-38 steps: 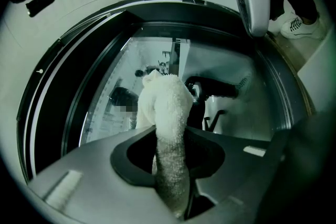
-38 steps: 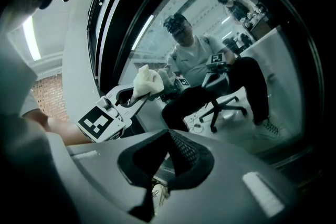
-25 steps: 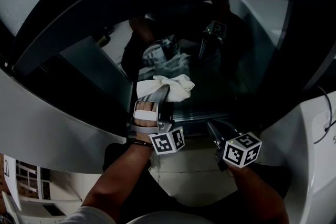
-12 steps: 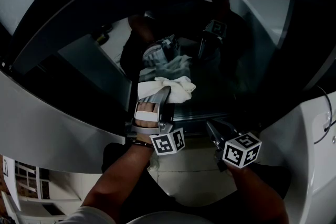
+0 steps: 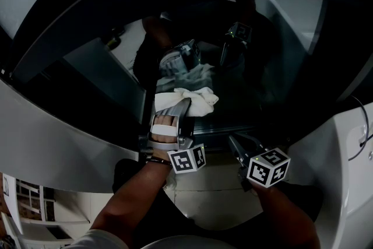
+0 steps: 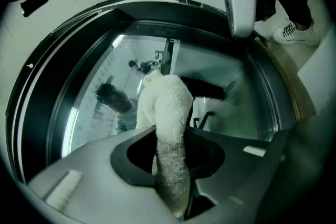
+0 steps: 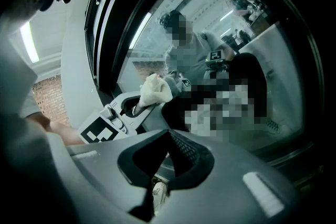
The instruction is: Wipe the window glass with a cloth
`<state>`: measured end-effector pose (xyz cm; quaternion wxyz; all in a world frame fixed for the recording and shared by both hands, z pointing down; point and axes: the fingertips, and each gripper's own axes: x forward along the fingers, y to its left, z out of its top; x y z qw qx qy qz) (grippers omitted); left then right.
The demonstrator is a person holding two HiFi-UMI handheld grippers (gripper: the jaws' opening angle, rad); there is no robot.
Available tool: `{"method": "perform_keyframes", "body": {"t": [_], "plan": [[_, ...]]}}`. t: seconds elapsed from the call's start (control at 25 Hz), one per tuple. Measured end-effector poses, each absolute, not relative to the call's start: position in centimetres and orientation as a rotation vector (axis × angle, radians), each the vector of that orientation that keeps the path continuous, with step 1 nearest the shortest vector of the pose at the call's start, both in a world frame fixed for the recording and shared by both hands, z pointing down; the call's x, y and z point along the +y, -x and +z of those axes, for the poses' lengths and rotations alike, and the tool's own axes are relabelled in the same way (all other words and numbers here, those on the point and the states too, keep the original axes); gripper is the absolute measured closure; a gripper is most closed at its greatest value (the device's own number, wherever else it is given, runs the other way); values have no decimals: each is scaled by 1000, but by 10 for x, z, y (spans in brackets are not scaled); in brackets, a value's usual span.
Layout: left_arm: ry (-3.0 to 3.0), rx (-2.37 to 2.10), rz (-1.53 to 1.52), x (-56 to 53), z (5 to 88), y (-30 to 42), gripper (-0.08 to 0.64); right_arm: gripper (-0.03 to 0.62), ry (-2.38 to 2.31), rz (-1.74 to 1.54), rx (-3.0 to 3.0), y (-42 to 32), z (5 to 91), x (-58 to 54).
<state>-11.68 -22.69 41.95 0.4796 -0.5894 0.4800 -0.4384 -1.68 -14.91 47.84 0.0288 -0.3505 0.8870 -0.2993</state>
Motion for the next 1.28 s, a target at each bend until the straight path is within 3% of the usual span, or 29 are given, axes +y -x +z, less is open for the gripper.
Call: {"method": "perform_keyframes", "body": {"t": [1.28], "plan": [[1611, 1119, -1236, -226, 447, 111, 440, 591, 1076, -947, 2732, 18, 481, -150]]}}
